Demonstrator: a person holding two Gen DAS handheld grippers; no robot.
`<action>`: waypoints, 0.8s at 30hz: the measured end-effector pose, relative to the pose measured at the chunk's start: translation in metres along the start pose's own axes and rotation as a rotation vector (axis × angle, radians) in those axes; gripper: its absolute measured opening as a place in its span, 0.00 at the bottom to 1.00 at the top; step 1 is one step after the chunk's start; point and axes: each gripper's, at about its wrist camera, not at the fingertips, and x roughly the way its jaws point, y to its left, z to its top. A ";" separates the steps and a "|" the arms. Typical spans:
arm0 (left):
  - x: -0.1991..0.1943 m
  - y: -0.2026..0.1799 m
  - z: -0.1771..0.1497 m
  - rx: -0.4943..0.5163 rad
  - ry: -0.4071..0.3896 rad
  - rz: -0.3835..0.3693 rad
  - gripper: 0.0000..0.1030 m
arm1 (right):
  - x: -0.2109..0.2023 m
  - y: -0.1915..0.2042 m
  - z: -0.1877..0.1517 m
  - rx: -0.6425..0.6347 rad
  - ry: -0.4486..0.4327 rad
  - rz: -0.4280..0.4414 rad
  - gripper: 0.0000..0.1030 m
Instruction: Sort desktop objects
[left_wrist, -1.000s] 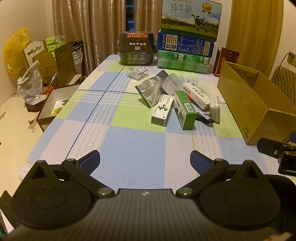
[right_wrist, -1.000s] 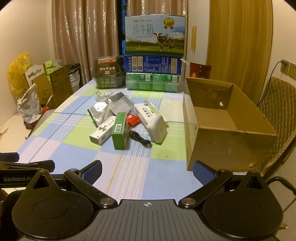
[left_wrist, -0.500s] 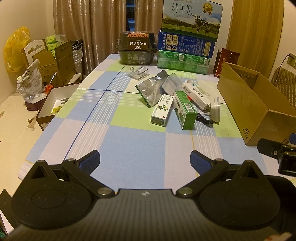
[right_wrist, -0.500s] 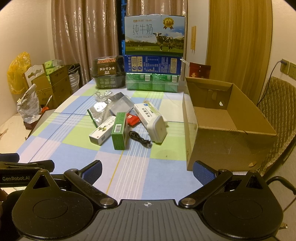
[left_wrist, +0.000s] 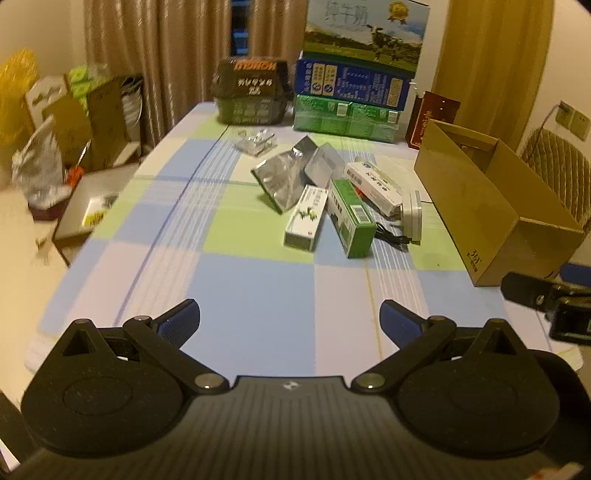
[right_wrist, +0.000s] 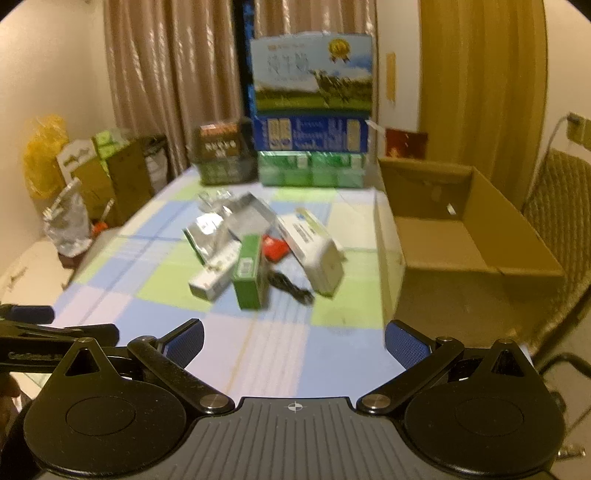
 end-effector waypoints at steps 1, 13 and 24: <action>0.001 0.000 0.004 0.019 -0.001 0.004 0.99 | 0.001 0.002 0.003 -0.003 -0.008 -0.001 0.98; 0.023 0.022 0.064 0.106 -0.105 0.015 0.99 | 0.033 0.022 0.052 -0.025 -0.049 0.033 0.98; 0.099 0.027 0.077 0.204 -0.024 0.042 0.99 | 0.113 0.030 0.055 -0.072 0.032 0.031 0.97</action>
